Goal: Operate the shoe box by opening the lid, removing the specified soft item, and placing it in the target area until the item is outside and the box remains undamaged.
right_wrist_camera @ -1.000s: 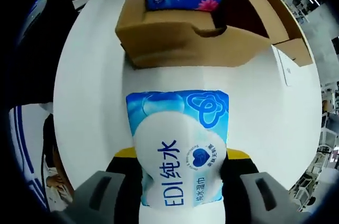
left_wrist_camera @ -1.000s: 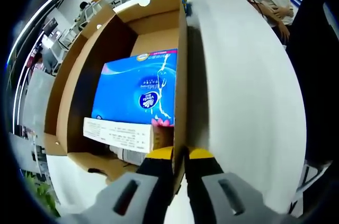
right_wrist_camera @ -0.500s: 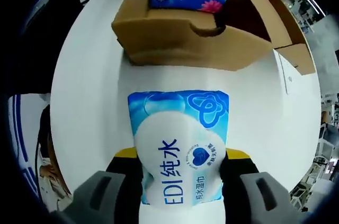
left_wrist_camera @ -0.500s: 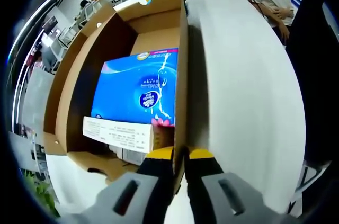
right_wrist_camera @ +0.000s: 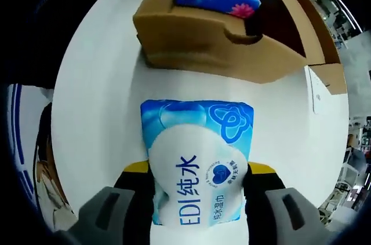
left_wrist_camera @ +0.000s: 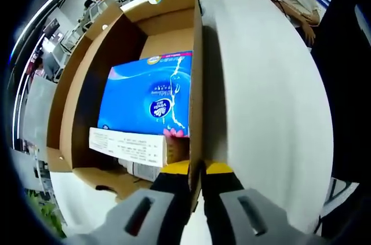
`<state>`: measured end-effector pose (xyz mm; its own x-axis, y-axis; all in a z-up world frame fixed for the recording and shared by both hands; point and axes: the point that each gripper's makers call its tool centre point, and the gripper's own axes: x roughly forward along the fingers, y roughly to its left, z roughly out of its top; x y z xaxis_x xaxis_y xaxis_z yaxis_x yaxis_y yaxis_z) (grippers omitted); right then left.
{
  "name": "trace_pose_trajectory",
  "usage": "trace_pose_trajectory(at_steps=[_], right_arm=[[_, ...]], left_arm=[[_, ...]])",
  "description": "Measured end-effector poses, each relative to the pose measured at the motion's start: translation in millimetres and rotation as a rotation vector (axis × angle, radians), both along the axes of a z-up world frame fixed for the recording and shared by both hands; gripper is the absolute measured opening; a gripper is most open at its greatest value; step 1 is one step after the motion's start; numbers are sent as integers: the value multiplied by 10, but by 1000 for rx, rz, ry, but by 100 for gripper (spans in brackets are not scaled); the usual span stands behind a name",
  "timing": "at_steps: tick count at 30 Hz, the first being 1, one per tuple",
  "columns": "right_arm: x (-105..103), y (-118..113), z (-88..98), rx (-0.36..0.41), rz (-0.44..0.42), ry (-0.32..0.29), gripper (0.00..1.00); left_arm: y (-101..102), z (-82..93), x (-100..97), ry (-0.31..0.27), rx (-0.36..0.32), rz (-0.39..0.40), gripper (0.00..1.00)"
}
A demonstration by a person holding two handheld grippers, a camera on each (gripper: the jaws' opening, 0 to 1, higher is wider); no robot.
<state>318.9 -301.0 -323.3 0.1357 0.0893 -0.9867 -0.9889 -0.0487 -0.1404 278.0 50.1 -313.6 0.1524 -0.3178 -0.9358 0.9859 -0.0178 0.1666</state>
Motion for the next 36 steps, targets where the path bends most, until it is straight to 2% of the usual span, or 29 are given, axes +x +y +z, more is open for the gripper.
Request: trace_pose_trajectory(at_steps=[2, 5, 7, 8, 9, 11, 14, 16, 18, 20, 23, 25, 28, 33, 34, 36], right_arm=[[-8, -9, 4, 11, -15, -17, 64], [-28, -39, 62, 7, -44, -44, 63], [-53, -43, 234, 5, 21, -68, 57], [-67, -41, 291, 15, 6, -72, 57], [-67, -17, 414, 58, -82, -83, 58], [-70, -4, 541, 79, -119, -99, 61], [-76, 109, 831, 137, -242, -136, 62], [-65, 360, 1053, 205, -259, -163, 61], [-6, 589, 1238, 271, -311, -195, 57], [52, 819, 1424, 337, -363, -226, 57], [102, 1246, 1643, 459, -445, -206, 59], [147, 1488, 1734, 506, -475, -203, 63], [209, 1748, 1794, 539, -533, -204, 63], [294, 1926, 1764, 583, -678, -167, 64], [308, 1966, 1729, 587, -724, -148, 64], [320, 2016, 1670, 587, -763, -144, 66]], left_arm=[[-6, -4, -6, -18, 8, -33, 6], [-7, -6, -2, -11, 18, -42, 5], [-9, -6, -9, -5, 19, -62, 4], [-7, -3, -8, -3, 17, -62, 4], [-9, -2, -9, 4, 15, -58, 4], [-8, 1, -16, 6, 8, -63, 4], [-15, 3, -22, -3, 2, -73, 4], [-17, 5, -19, 1, 1, -78, 4], [-17, 6, -20, 1, 1, -77, 4], [-17, 5, -21, -3, 1, -78, 4], [-17, 5, -25, -7, 1, -85, 4], [-18, 8, -22, -3, -3, -85, 4], [-19, 10, -26, -2, -10, -90, 4], [-22, 9, -33, -4, -11, -91, 4], [-21, 8, -35, -5, -10, -92, 4], [-22, 9, -37, -4, -12, -94, 4]])
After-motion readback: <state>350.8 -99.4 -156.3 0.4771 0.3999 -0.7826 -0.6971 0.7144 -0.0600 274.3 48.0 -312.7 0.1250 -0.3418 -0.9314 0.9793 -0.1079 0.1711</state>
